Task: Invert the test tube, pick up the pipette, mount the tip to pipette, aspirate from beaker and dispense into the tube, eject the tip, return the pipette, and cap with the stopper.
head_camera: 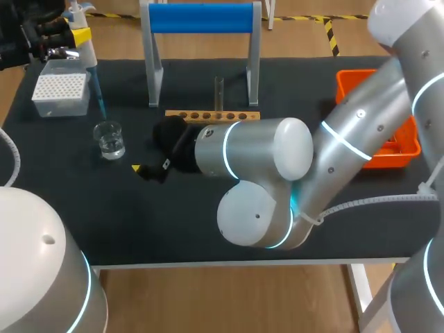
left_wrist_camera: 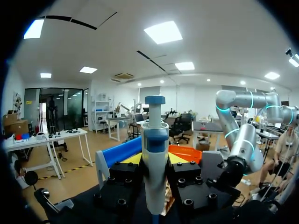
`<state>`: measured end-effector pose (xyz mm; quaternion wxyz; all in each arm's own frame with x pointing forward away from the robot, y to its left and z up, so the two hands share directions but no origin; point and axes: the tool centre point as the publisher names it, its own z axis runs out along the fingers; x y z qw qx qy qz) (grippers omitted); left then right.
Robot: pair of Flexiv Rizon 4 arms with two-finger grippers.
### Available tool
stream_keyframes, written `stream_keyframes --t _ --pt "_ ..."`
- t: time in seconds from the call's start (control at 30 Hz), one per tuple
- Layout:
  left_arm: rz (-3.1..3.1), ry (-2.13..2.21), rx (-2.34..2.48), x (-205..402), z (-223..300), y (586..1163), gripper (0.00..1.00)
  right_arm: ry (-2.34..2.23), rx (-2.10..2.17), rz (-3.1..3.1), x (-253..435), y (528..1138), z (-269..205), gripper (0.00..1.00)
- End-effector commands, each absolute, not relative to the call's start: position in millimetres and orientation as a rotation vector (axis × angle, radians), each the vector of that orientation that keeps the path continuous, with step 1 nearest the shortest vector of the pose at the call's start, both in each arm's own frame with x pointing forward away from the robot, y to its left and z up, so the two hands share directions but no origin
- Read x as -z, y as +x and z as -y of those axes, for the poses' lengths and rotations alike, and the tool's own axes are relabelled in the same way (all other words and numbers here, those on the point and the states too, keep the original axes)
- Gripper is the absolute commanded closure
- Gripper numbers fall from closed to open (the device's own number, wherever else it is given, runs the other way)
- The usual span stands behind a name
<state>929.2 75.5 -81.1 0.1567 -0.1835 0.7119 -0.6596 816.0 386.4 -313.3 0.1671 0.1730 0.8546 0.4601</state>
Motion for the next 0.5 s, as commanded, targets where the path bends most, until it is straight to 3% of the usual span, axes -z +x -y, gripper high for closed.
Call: stream_keyframes --t 0.03,0.5 --pt "-2.035 -0.526 1.887 81 -75 929 1.0 0.493 -1.313 -2.43 315 816 -387 0.0" --pt "-2.052 -0.506 1.859 93 -73 930 1.0 0.493 -1.313 -2.43 315 816 -387 0.0"
